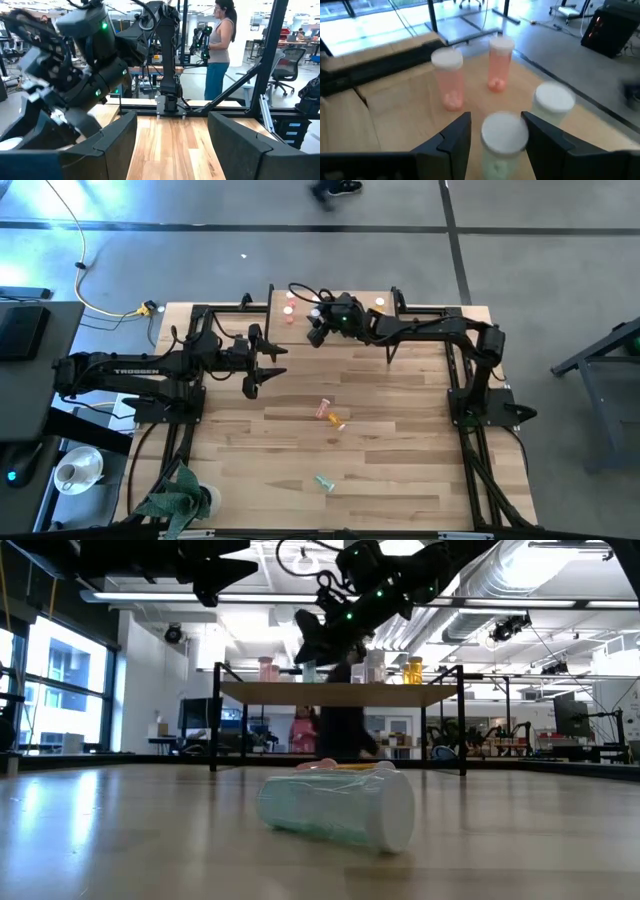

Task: Pick and place medicine bottles onto shelf by color
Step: Put the right green pill bottle on the shelf aligned with the other green pill bottle, then adjust the transparent pill bottles on the shelf

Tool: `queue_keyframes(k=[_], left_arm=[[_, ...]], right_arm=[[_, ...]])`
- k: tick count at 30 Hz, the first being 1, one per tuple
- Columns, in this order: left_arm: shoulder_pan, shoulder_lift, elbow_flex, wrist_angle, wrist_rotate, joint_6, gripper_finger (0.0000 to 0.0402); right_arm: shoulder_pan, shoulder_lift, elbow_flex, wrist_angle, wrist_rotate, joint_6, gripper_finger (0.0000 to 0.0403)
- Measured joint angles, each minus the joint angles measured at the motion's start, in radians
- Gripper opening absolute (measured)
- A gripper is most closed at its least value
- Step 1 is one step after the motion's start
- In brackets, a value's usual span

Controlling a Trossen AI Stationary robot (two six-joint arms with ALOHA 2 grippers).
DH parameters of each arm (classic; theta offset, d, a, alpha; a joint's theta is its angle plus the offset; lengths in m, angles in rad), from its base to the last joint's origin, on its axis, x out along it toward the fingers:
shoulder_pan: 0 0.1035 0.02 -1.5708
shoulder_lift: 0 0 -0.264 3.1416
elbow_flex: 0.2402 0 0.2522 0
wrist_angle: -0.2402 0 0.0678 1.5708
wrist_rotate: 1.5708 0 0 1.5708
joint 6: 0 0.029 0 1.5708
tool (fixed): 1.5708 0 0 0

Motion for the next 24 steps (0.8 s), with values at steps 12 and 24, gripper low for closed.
queue_keyframes(k=[12,24], left_arm=[[0.0,0.0,0.0,-0.007,0.0,0.0,0.0234],[0.0,0.0,0.0,-0.058,0.0,-0.001,0.0234]], right_arm=[[0.002,-0.139,0.001,-0.083,-0.023,-0.005,0.0162],[-0.002,-0.329,0.001,-0.272,-0.007,-0.008,0.0162]])
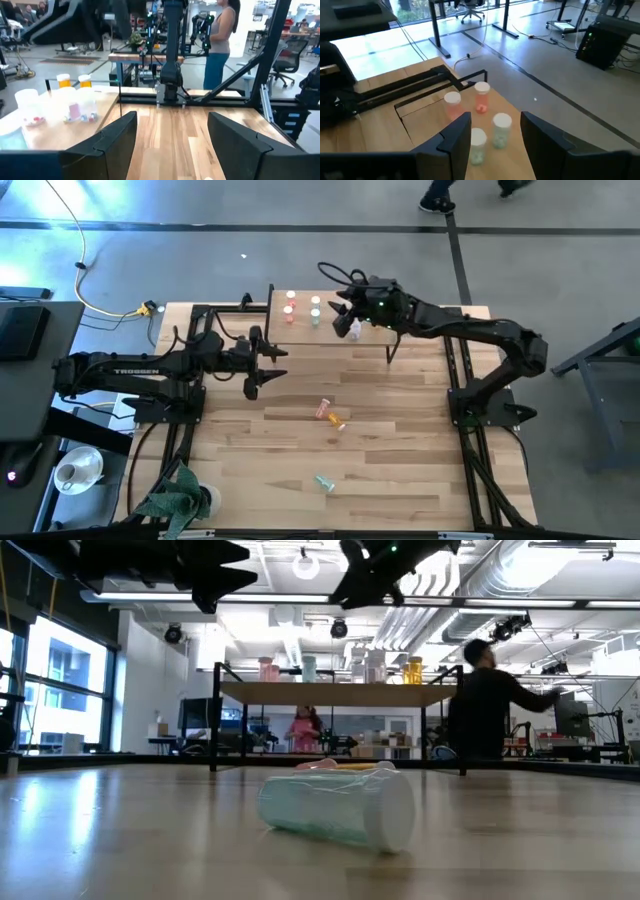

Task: Pick and place medicine bottles onto shelf by color
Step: Adjust the transparent pill bottles on the shelf

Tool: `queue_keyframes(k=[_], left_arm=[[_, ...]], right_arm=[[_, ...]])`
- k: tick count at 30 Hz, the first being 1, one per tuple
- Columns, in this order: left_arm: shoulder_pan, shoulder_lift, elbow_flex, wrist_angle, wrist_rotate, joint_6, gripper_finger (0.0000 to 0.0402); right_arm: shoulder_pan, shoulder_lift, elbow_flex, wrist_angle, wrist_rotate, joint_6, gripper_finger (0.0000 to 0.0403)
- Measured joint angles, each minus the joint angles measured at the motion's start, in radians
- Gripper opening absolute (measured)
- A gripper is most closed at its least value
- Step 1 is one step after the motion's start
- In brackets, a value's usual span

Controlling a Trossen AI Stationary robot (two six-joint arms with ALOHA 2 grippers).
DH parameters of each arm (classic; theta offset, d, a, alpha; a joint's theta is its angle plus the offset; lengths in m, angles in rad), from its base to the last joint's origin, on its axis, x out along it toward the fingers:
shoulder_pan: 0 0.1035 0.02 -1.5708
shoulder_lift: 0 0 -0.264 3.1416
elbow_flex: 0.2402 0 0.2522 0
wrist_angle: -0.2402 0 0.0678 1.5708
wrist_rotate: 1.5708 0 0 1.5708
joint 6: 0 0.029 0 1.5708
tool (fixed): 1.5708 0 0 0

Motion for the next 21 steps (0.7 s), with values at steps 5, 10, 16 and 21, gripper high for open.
queue_keyframes(k=[5,10,16,21], left_arm=[[0.0,0.0,0.0,-0.025,0.0,-0.027,0.0234],[-0.018,0.0,0.0,-0.032,-0.002,-0.034,0.0234],[-0.063,0.0,0.0,-0.039,-0.002,-0.029,0.0234],[-0.097,0.002,0.0,-0.046,-0.033,-0.008,0.0234]], right_arm=[[-0.005,-0.054,0.0,-0.116,0.077,0.0,0.0162],[-0.037,-0.068,0.0,-0.246,0.099,0.034,0.0162],[-0.09,-0.063,0.0,-0.334,0.099,0.061,0.0162],[-0.12,-0.058,0.086,-0.495,0.099,0.096,0.0162]])
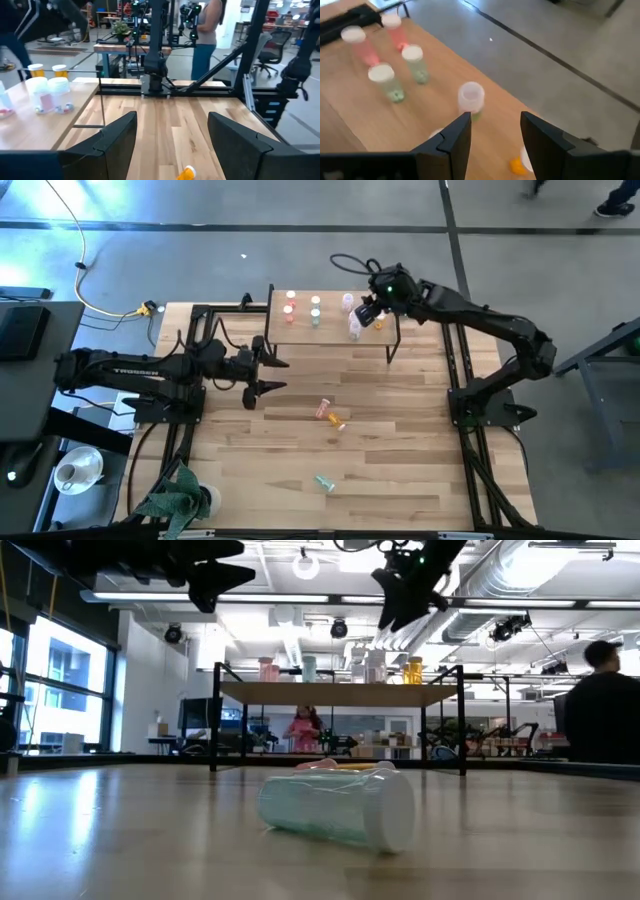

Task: Pick and place medicine bottles onto shelf by color
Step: Adjust the transparent pill bottles on the shelf

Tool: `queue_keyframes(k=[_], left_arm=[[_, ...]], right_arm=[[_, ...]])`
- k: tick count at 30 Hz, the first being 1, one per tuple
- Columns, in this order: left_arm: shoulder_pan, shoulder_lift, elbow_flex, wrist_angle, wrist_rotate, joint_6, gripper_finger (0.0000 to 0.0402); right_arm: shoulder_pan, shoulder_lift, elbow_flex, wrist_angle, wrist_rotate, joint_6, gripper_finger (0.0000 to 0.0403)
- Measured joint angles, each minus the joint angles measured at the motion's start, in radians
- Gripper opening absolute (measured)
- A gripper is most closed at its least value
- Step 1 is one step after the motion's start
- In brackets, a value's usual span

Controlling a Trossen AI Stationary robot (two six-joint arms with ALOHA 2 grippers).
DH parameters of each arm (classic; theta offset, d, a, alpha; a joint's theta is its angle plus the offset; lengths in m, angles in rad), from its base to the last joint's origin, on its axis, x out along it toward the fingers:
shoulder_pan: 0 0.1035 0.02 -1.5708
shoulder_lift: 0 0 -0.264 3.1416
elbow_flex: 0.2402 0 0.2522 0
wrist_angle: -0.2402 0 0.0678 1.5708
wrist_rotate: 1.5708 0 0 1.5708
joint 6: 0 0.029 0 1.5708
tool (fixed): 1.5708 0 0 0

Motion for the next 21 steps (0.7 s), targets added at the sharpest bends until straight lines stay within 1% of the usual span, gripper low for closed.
queue_keyframes(k=[3,7,14,21], left_arm=[[-0.017,0.0,0.0,0.0,-0.051,0.0,0.0234],[-0.035,0.0,0.0,-0.001,-0.088,0.0,0.0234],[-0.063,0.0,0.0,-0.007,-0.089,0.019,0.0234],[-0.067,0.0,0.0,-0.007,-0.092,0.027,0.0234]], right_arm=[[-0.005,0.013,0.091,-0.112,0.0,0.036,0.0162],[-0.002,0.037,0.169,-0.196,0.0,0.069,0.0162],[0.007,0.106,0.175,-0.306,-0.028,0.091,0.0162],[0.012,0.148,0.175,-0.322,-0.018,0.073,0.0162]])
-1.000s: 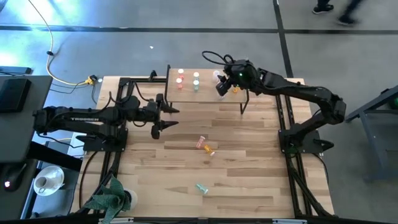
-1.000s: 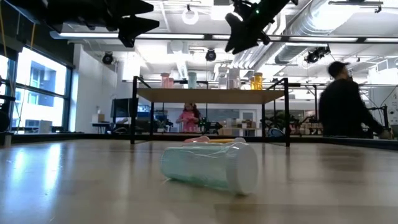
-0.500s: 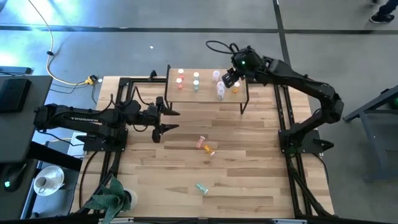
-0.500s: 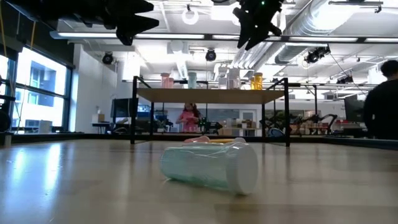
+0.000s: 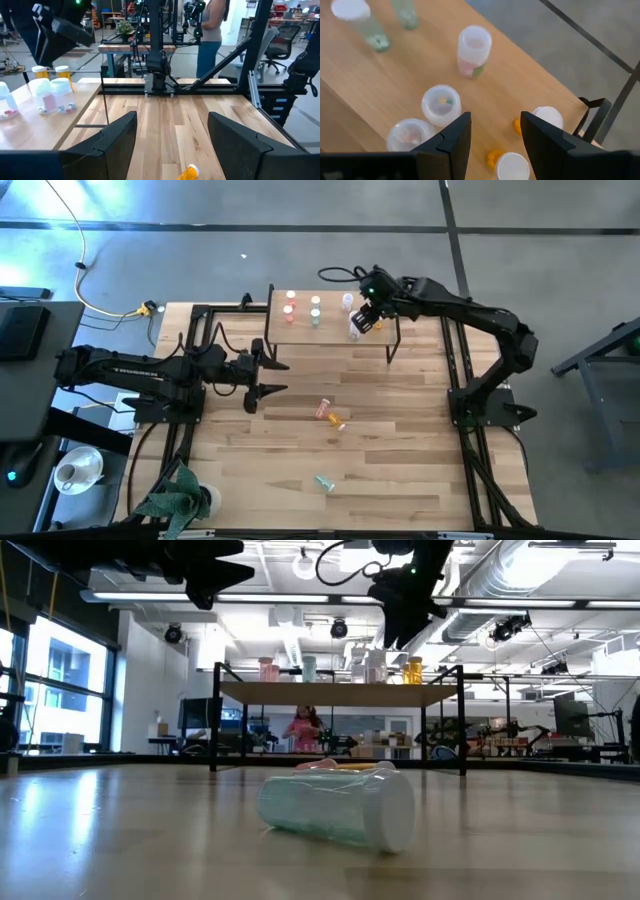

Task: Pick and place medicine bottles onto shelf by color
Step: Adjust the transparent pill bottles on the shelf

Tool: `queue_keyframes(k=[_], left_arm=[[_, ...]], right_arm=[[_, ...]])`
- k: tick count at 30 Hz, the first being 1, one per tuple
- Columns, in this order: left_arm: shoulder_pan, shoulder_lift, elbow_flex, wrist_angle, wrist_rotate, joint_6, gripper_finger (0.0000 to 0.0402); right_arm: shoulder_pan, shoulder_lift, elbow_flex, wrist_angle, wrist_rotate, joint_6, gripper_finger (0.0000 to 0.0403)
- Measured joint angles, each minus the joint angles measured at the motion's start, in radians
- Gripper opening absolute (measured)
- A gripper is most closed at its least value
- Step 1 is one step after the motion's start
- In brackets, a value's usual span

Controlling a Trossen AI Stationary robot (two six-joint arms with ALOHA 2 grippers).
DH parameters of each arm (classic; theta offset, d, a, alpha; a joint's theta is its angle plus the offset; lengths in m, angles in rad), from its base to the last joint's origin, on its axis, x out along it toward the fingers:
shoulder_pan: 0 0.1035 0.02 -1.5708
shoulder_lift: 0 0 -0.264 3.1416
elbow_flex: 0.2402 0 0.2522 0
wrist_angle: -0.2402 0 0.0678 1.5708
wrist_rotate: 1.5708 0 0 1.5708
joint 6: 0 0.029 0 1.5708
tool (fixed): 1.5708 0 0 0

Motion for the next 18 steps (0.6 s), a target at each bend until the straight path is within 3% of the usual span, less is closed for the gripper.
queue_keyframes(k=[7,13,18], left_arm=[[0.0,0.0,0.0,0.0,-0.008,0.0,0.0234],[0.0,0.0,0.0,0.0,-0.008,0.0,0.0234],[0.0,0.0,0.0,0.0,-0.008,0.0,0.0234]], right_arm=[[0.015,0.02,0.0,0.001,-0.021,-0.01,0.0162],[0.014,0.02,0.0,0.025,-0.123,0.065,0.0162],[0.014,0.028,0.0,0.021,-0.139,0.121,0.0162]])
